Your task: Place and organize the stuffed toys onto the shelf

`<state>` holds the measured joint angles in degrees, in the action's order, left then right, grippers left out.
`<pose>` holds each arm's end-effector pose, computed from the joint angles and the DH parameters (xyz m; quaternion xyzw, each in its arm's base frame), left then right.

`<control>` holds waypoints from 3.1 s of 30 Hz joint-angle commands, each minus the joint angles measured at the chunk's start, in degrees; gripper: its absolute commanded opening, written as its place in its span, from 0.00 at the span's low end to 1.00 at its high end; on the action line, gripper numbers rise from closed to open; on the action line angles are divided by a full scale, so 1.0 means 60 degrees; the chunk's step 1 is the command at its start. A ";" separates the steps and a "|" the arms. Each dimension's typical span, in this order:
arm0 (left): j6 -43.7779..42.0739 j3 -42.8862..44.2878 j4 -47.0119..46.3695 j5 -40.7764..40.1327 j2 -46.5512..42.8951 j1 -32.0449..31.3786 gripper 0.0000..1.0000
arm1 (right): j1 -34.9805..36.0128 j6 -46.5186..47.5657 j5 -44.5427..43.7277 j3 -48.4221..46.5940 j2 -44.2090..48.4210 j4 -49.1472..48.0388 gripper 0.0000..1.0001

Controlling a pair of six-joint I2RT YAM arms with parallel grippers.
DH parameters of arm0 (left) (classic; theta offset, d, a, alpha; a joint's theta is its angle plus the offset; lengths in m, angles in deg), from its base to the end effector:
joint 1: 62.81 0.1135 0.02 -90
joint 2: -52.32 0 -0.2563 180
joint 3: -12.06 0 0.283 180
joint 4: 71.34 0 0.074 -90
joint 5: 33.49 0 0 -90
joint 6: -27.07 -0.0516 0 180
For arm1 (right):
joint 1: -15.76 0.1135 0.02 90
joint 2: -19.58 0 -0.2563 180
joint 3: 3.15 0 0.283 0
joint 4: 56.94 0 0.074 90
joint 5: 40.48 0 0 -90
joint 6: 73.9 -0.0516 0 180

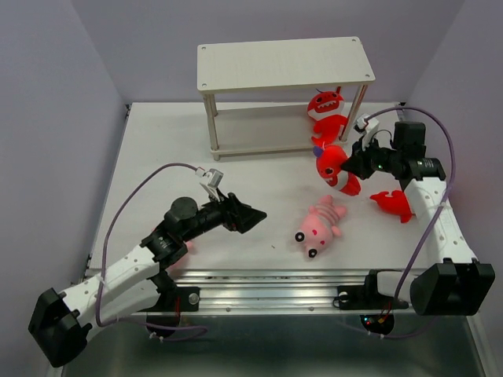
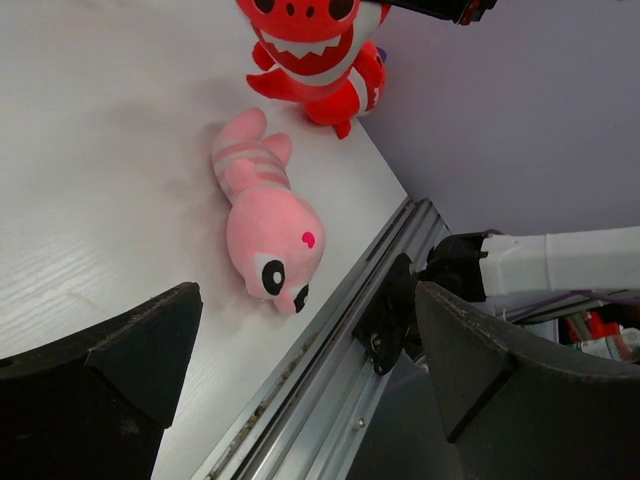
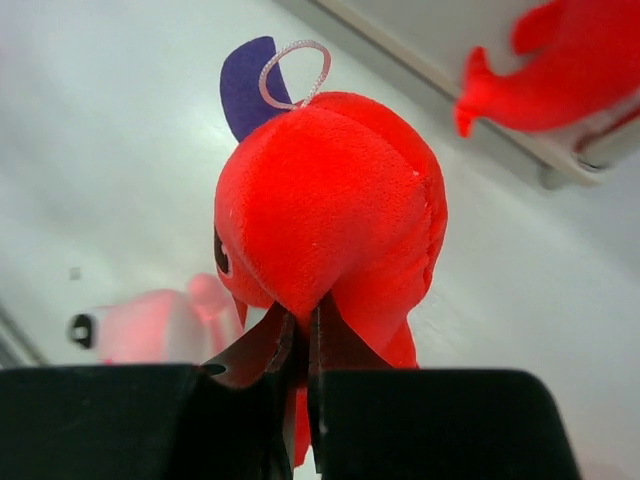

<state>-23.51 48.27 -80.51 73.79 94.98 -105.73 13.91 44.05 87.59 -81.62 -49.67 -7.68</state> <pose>0.1623 -0.1718 0.2612 0.1295 0.6787 -0.5490 0.4703 0.2972 0.0222 0.3248 -0.3277 0.8037 0.1830 0.4618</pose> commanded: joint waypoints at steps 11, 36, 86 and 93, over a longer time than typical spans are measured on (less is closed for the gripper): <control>-0.1677 0.3138 -0.1412 -0.0668 0.3524 -0.1680 0.99 | 0.0513 -0.1932 0.5842 -0.1397 -0.0265 0.2019 0.01; -0.1487 0.4063 -0.2379 -0.0418 0.4537 -0.1798 0.00 | 0.1436 -0.3384 0.5801 -0.0239 0.0366 0.0803 0.11; 0.7156 0.2378 -0.1456 -0.1473 0.3951 0.0356 0.00 | 0.4922 -0.0336 -0.0984 0.0772 -0.0469 -0.2448 0.53; 0.6542 0.2085 -0.1164 -0.1985 0.3380 0.0707 0.00 | 0.4922 -0.0614 -0.1099 0.0771 -0.0338 -0.2727 0.01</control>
<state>18.10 61.76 -85.10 63.88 118.87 -103.08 43.33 41.34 82.87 -76.40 -52.88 -19.57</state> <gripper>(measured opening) 0.172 0.154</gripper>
